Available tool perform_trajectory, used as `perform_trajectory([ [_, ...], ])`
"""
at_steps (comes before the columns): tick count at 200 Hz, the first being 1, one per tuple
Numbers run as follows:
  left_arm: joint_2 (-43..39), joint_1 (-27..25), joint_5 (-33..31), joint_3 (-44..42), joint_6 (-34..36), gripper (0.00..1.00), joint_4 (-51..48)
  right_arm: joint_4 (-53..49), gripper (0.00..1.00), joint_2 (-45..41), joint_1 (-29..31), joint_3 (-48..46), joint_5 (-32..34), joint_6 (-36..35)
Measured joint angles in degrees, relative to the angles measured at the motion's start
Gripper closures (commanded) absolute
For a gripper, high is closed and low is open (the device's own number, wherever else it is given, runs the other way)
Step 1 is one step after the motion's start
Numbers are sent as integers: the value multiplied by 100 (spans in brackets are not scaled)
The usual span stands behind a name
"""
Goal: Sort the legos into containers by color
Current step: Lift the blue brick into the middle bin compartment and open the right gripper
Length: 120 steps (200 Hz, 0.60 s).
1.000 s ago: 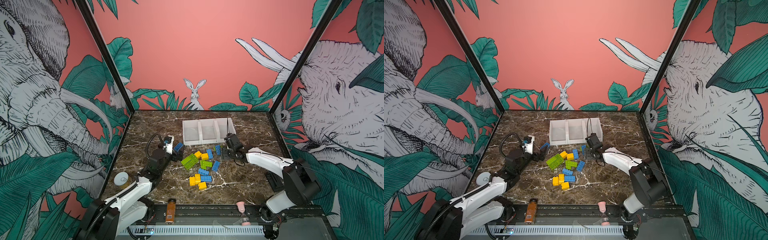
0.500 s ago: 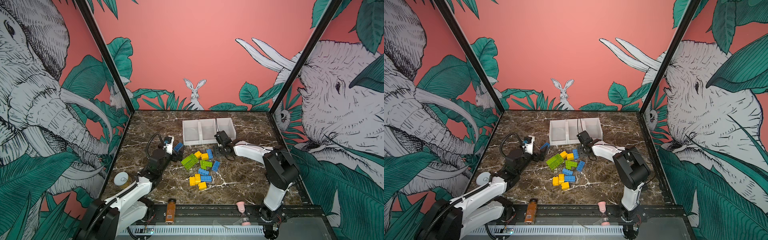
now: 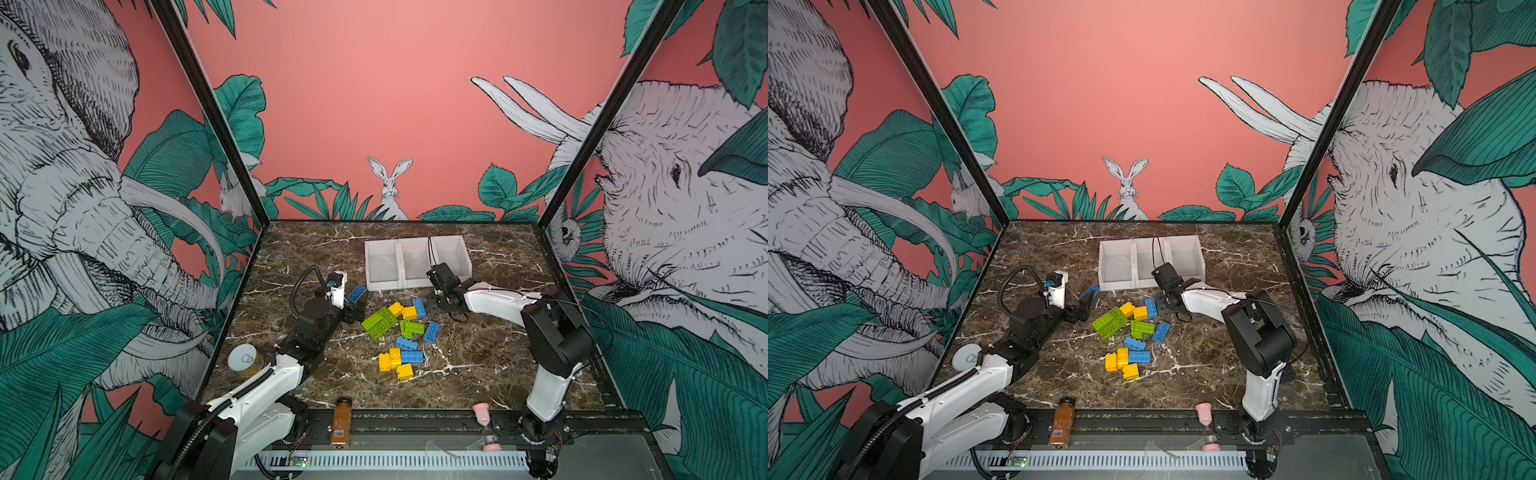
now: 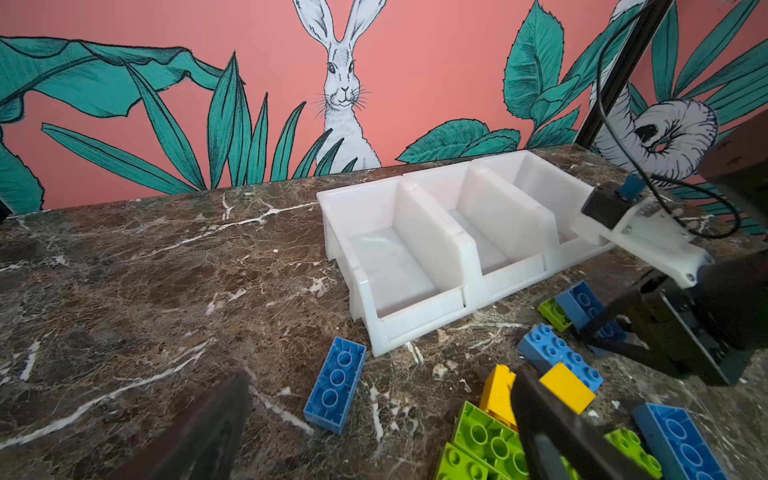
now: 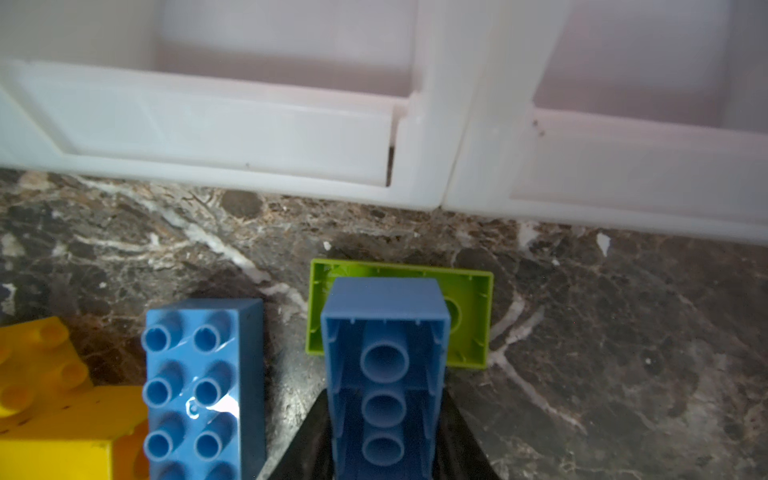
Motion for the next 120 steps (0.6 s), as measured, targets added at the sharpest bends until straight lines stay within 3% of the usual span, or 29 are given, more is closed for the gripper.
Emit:
perform_trajectory([
  [74, -24, 0, -50, 0, 0, 1, -7, -286, 81, -732, -81, -103, -59, -15],
  [120, -24, 0, -59, 0, 0, 1, -17, -684, 81, -837, -826, 612, -345, -365],
])
